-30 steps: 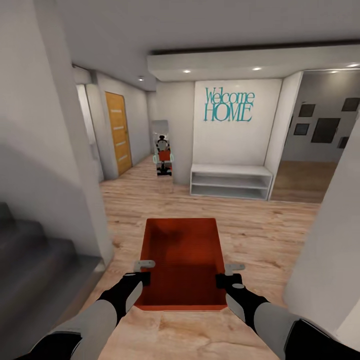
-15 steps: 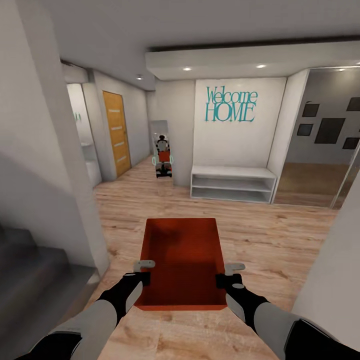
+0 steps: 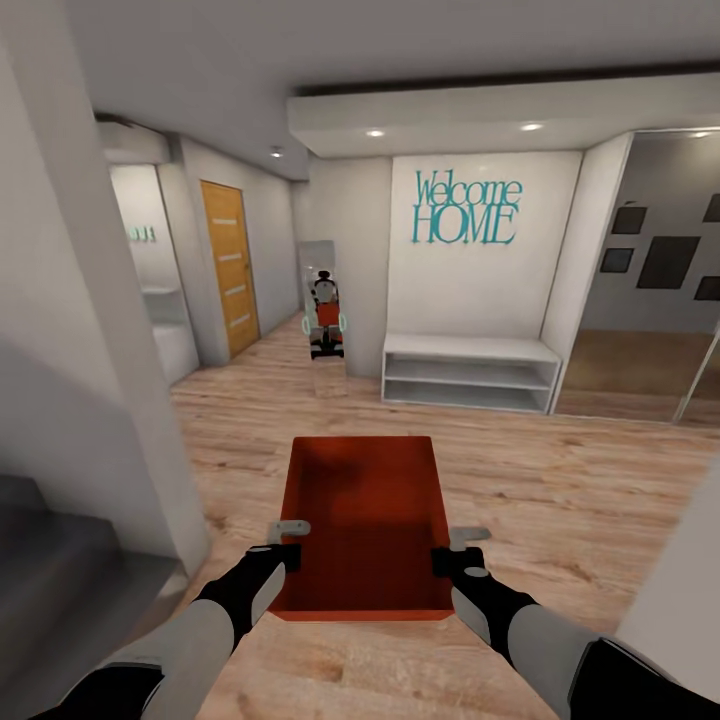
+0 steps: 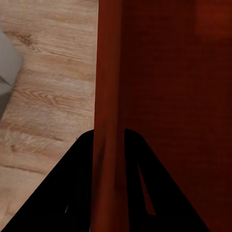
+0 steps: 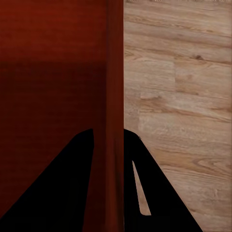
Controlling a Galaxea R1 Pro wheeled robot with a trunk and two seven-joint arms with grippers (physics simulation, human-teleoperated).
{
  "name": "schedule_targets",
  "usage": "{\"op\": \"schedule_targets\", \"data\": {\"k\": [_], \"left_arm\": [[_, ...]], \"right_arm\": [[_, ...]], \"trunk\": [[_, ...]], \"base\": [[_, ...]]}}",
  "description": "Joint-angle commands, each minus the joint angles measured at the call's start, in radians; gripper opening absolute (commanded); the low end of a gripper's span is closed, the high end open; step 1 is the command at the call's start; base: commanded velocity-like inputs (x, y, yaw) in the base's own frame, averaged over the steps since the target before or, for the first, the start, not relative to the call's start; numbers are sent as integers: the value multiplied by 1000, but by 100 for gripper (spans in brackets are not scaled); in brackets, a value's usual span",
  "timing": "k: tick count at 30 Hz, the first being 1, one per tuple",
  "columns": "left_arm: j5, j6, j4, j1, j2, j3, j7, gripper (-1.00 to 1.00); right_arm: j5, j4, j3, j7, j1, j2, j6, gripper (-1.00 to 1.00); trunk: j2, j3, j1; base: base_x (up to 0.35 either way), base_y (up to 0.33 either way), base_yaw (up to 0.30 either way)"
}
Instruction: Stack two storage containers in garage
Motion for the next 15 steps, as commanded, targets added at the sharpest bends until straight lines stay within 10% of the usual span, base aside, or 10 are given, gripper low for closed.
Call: {"op": "schedule_targets", "data": {"k": [1,15], "left_arm": [[-19,9,-3,-1,39,6,10,-100],[-20,6,-3,-1,39,5,11,-100]], "right_arm": [[-7,20,-5,-6,-1,-14,-6,-100],[-7,20,-5,-6,-1,-14,-6,-100]], "trunk": [[-2,-2,1],[-2,-2,1]], "base": [[323,0,0],[323,0,0]]}}
